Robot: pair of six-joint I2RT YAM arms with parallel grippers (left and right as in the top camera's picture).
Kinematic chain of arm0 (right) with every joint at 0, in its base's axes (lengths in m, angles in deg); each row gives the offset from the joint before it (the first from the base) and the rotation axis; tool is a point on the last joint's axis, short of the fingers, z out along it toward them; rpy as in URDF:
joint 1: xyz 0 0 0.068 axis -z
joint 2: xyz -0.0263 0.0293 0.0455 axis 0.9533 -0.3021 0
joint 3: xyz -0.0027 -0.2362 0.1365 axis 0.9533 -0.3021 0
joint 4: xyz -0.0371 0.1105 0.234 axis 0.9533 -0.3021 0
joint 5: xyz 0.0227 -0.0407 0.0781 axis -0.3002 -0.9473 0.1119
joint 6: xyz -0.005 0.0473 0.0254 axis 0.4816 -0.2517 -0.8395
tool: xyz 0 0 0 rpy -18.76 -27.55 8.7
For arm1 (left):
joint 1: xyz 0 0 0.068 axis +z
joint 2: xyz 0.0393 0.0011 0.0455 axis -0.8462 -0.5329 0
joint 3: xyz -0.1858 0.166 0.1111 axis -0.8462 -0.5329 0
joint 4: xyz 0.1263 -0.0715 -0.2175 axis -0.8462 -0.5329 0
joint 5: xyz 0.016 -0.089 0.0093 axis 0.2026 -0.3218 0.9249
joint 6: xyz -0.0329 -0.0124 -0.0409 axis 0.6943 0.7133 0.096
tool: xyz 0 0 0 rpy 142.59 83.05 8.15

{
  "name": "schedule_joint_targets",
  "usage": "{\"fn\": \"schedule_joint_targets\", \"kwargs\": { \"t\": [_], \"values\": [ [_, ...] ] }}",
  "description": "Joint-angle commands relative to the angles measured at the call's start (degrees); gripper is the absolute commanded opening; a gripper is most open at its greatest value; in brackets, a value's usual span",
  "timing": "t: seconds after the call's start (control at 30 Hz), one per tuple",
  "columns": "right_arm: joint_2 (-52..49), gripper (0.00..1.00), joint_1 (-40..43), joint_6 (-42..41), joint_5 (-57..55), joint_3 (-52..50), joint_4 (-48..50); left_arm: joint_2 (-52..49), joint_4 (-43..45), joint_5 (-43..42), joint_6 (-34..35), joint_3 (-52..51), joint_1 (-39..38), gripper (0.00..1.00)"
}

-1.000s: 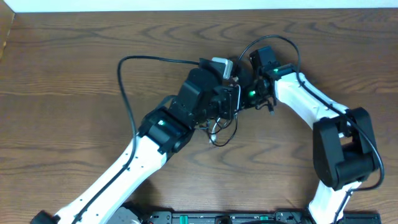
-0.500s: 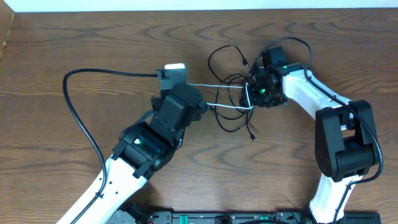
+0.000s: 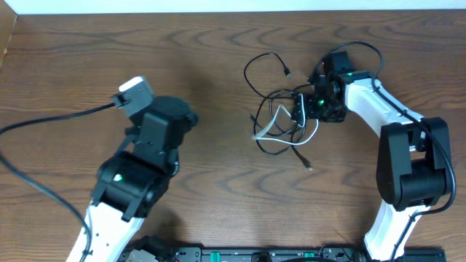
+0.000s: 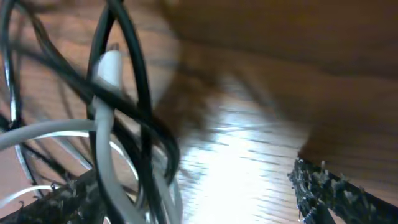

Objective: Untangle cables

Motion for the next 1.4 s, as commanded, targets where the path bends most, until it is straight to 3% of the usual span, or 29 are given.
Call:
{"fn": "schedule_joint_targets", "kwargs": {
  "t": [0.0, 0.07, 0.17, 0.27, 0.4, 0.57, 0.7, 0.83, 1.07, 1.27, 1.37],
  "values": [
    [-0.8, 0.93, 0.1, -0.8, -1.6, -0.6, -0.6, 1.0, -0.5, -6.3, 1.8, 0.4, 2.9, 0.17],
    [-0.8, 0.97, 0.1, -0.3, 2.2, -0.6, -0.6, 0.9, -0.5, -12.0, 1.8, 0.4, 3.7, 0.27],
    [-0.7, 0.97, 0.1, 8.9, 18.2, -0.5, -0.7, -0.1, -0.7, -17.6, 0.8, 0.4, 3.7, 0.38],
    [-0.5, 0.97, 0.3, 15.3, 30.6, -0.2, -3.1, -2.6, -1.0, -21.1, -1.6, 0.4, 3.7, 0.43],
    [1.4, 0.97, 1.0, 26.2, 38.7, 1.3, -9.6, -7.1, -1.3, -27.1, -4.2, 0.4, 3.7, 0.46],
    [5.7, 0.97, 1.6, 33.8, 40.4, 1.8, -14.1, -13.8, -0.3, -33.9, -9.2, 0.4, 3.7, 0.46],
    [7.3, 0.99, 1.6, 34.9, 40.3, 1.8, -14.8, -20.2, 2.3, -44.4, -13.1, 0.4, 3.6, 0.49],
    [7.3, 0.99, 1.5, 34.9, 40.3, 1.7, -14.8, -26.6, 4.5, -49.3, -13.5, 0.4, 3.5, 0.53],
    [7.7, 0.96, 1.9, 34.9, 40.3, 1.7, -15.2, -36.2, 7.0, -52.8, -15.5, 0.4, 3.5, 0.56],
    [9.5, 0.85, 3.6, 34.8, 39.5, 1.8, -15.9, -42.2, 10.3, -53.0, -15.9, 0.4, 2.4, 0.56],
    [9.6, 0.85, 4.9, 34.4, 38.3, 1.8, -16.1, -44.0, 12.1, -52.2, -15.9, 0.4, 1.7, 0.56]
  ]
}}
